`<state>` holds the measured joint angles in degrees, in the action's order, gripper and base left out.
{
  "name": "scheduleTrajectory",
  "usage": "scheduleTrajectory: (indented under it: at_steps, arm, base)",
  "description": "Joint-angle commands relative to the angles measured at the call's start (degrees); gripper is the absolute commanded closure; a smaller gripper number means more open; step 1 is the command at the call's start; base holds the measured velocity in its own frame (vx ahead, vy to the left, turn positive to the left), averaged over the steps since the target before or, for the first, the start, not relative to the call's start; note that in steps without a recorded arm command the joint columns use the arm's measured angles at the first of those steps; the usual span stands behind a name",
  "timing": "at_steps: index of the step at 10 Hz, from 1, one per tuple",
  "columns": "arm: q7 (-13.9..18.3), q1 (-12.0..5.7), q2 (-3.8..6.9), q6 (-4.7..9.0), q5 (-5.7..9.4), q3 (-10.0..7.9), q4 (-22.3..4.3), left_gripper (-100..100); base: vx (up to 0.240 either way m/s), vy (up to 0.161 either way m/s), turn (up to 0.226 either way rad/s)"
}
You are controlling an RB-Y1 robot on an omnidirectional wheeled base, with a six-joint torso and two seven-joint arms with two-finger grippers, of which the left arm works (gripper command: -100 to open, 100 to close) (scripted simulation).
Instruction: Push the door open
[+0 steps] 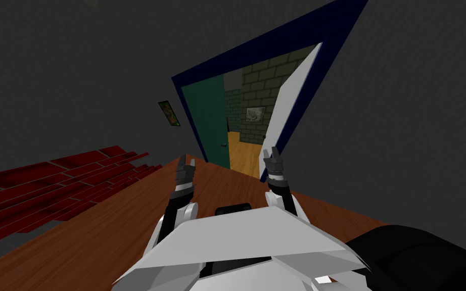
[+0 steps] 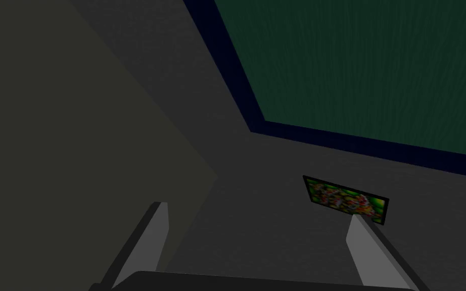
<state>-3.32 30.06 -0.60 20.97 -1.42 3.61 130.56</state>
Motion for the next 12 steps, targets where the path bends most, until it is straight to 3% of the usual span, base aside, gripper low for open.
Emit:
scheduleTrajectory:
  at_steps: [1, 6, 12]
  arm:
    - [0.1, -0.58, 0.62, 0.5, 0.05, 0.24, -1.8, -100]
    - [0.6, -2.73, 2.38, 2.37, 0.22, 1.11, -8.6, -100]
    - [1.1, -4.87, 3.61, 4.21, 0.39, 1.98, -15.3, -100]
  base:
    - [0.058, 0.03, -0.064]
    - [0.121, 0.029, -0.049]
    - [0.09, 0.031, -0.042]
